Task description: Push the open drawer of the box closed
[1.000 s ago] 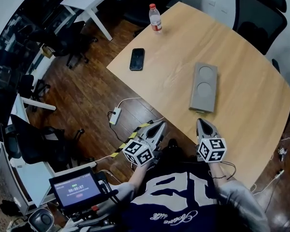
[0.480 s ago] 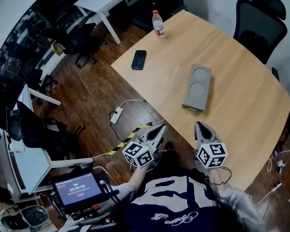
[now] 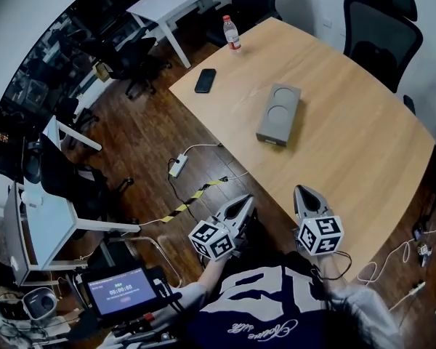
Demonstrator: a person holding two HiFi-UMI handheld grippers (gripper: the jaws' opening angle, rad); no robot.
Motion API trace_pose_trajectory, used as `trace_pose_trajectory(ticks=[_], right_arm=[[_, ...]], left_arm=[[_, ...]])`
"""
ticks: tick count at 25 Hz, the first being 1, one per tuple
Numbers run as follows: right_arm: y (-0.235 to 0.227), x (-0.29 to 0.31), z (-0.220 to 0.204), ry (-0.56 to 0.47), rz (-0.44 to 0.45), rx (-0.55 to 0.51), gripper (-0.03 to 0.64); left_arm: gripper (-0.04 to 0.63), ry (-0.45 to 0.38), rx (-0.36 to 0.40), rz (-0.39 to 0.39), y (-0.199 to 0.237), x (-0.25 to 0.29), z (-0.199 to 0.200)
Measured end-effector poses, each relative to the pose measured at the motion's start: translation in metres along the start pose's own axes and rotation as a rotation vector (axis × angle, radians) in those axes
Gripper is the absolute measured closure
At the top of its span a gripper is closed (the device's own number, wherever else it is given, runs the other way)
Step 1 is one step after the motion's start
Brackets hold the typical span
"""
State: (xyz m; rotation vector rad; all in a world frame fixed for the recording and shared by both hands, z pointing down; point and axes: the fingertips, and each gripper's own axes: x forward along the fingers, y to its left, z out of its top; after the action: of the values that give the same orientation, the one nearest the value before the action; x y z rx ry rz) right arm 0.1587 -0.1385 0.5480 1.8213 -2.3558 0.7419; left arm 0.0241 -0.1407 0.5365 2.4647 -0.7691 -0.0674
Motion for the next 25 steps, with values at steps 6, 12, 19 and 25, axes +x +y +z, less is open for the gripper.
trace_pose_trajectory(ticks=[6, 12, 19, 25], right_arm=[[0.008, -0.052, -0.019, -0.004, 0.067, -0.005, 0.626], [0.031, -0.071, -0.02, -0.04, 0.125, 0.015, 0.626], [0.047, -0.066, -0.03, -0.034, 0.184, 0.023, 0.626], [0.045, -0.08, -0.027, -0.061, 0.156, 0.023, 0.626]], left_arm=[[0.594, -0.006, 0.007, 0.039, -0.047, -0.029, -0.036], [0.592, -0.015, 0.021, 0.098, -0.067, -0.061, -0.038], [0.594, 0.019, 0.029, 0.106, -0.066, -0.065, -0.045], [0.594, 0.007, 0.015, 0.047, -0.081, -0.059, -0.046]])
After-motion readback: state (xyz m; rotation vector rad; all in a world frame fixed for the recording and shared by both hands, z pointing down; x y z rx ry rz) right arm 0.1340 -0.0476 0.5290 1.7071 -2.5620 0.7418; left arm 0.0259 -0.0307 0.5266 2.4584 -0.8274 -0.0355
